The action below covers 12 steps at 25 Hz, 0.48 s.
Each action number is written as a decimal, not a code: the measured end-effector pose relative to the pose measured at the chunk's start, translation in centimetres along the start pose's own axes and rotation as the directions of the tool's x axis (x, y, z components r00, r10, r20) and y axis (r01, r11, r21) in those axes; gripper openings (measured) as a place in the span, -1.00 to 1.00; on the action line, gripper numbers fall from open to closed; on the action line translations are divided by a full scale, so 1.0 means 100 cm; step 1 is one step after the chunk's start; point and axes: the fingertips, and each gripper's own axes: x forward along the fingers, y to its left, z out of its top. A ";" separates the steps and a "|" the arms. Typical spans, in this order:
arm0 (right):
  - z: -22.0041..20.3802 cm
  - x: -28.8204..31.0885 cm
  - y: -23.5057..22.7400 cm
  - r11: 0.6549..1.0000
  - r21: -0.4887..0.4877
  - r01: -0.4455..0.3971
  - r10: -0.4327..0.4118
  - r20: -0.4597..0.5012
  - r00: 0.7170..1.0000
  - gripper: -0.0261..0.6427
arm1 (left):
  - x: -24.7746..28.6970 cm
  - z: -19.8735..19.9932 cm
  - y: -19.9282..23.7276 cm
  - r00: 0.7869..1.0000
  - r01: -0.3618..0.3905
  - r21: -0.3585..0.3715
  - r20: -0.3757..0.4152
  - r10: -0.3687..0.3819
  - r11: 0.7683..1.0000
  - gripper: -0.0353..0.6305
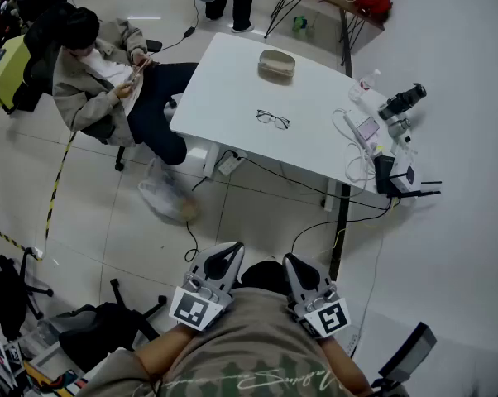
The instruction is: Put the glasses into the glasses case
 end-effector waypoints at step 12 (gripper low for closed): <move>0.001 0.012 -0.008 0.999 0.045 0.028 -0.026 -0.030 0.999 -0.89 | 0.003 0.000 0.012 1.000 0.001 -0.058 0.001 -0.001 0.998 -0.88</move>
